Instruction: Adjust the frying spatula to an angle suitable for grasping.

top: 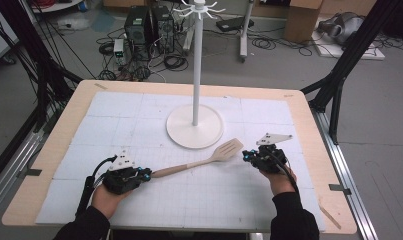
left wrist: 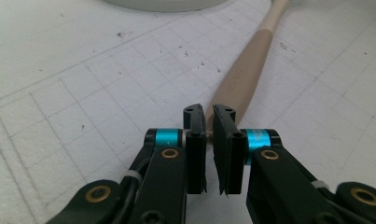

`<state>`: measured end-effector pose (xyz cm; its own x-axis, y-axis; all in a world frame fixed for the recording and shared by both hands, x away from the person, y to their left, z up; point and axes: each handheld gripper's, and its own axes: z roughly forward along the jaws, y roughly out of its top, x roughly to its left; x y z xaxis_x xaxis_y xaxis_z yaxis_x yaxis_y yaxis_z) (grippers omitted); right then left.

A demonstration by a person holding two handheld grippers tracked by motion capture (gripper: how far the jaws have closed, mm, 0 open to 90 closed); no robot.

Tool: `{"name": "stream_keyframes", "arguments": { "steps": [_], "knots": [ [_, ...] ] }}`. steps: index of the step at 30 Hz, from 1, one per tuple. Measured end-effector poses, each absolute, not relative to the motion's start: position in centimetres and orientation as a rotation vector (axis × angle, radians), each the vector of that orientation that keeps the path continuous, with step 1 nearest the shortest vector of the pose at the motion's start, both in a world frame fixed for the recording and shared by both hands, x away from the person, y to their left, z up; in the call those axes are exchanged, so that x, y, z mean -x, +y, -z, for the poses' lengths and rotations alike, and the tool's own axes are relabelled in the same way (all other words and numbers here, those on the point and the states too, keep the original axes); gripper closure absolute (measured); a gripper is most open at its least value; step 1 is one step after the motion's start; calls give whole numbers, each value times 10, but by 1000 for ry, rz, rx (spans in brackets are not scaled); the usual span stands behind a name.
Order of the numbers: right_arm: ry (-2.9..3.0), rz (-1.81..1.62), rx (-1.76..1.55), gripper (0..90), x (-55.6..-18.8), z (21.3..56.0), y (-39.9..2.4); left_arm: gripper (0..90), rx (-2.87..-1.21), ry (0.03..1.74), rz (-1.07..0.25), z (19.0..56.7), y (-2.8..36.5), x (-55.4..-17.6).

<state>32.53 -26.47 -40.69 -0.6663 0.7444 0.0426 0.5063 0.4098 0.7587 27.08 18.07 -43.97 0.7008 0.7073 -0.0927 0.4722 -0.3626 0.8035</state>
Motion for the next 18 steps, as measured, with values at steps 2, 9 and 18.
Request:
{"name": "stream_keyframes", "arguments": {
  "steps": [2, 9, 18],
  "knots": [
    [2319, -1142, -1129, 891, -329, 404, -272, 835, -2035, 895, -349, 440, 180, -270],
    [2265, -1095, -1144, 871, -349, 409, -274, 834, -2038, 896, -347, 440, 179, -270],
    [2349, -1083, -1089, 892, -360, 412, -266, 830, -2032, 905, -343, 440, 180, -271]
  ]
}}
